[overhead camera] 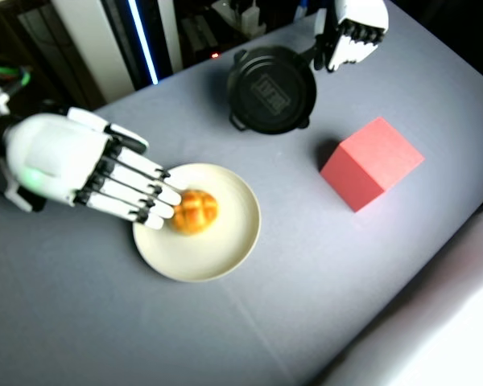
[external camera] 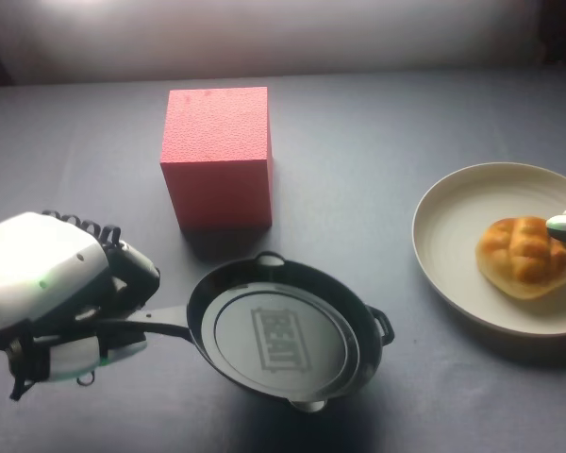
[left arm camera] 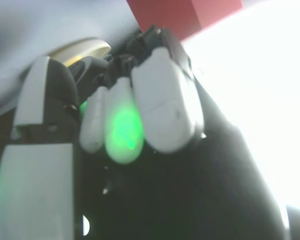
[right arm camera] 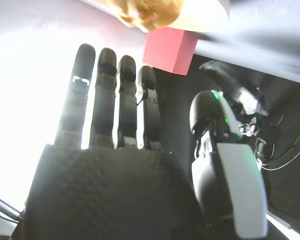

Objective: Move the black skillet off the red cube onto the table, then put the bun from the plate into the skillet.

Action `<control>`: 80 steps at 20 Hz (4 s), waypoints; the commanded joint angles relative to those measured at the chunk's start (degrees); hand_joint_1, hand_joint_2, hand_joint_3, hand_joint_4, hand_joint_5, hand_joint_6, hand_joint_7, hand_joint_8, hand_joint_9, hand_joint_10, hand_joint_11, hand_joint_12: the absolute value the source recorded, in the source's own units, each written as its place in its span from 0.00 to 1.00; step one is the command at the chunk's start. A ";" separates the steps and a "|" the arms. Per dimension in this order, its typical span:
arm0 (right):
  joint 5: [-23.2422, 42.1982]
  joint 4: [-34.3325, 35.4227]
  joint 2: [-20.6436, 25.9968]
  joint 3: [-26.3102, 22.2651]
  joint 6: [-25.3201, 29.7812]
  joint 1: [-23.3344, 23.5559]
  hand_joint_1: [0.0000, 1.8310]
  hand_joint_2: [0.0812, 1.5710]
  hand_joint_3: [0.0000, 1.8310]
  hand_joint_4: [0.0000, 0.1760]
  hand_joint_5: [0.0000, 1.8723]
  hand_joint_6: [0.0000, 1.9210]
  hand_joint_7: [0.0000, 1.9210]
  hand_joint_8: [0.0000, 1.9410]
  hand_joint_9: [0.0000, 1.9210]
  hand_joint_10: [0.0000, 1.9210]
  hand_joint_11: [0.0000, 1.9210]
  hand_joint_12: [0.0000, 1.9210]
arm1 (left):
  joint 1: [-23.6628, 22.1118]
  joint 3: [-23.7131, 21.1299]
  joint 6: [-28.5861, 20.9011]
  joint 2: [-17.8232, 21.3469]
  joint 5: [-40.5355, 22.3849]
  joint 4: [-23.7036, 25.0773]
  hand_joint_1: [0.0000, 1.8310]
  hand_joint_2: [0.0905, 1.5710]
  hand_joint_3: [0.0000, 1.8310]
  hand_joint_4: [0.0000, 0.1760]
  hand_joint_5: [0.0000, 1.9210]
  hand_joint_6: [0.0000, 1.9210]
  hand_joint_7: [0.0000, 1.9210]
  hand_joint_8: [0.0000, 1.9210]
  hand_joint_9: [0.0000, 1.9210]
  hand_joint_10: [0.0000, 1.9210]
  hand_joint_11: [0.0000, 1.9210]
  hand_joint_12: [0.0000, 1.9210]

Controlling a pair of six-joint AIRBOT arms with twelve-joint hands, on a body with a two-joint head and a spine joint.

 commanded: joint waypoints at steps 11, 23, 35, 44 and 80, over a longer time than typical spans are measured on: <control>6.71 1.20 0.00 0.15 0.22 0.06 0.18 0.86 0.00 0.00 0.23 0.00 0.24 0.00 0.25 0.00 0.13 0.32 | -0.07 -0.32 2.74 1.37 -3.46 -1.04 0.45 0.74 0.00 0.44 0.23 0.81 0.20 0.94 0.25 0.97 0.27 1.00; 6.71 1.32 0.00 0.05 0.23 -0.10 0.18 0.86 0.00 0.00 0.22 0.00 0.23 0.00 0.24 0.00 0.13 0.32 | 1.06 -1.11 2.73 2.73 -3.56 -1.46 0.50 0.79 0.00 0.57 0.36 0.75 0.19 0.89 0.21 0.95 0.22 1.00; 6.58 1.33 -0.06 0.06 0.24 -0.19 0.19 0.85 0.00 0.00 0.23 0.00 0.24 0.00 0.24 0.00 0.13 0.30 | 0.50 -0.55 7.23 0.88 -5.95 -6.83 0.45 0.66 0.00 0.00 0.27 0.08 0.23 0.24 0.19 0.38 0.04 0.70; 6.59 1.34 -0.09 0.53 0.24 0.42 0.29 0.79 0.00 0.00 0.22 0.00 0.23 0.00 0.22 0.00 0.07 0.40 | 2.48 -4.16 8.34 5.39 -15.75 -6.98 0.31 0.58 0.00 0.83 0.04 0.00 0.04 0.00 0.05 0.00 0.00 0.30; -4.99 -18.32 -6.70 6.69 1.25 27.43 0.65 0.73 0.00 0.15 0.45 0.61 0.47 0.61 0.40 0.48 0.29 0.66 | 8.62 -9.04 10.32 9.89 -27.94 -8.61 0.30 0.63 0.00 0.76 0.02 0.00 0.03 0.00 0.02 0.00 0.00 0.19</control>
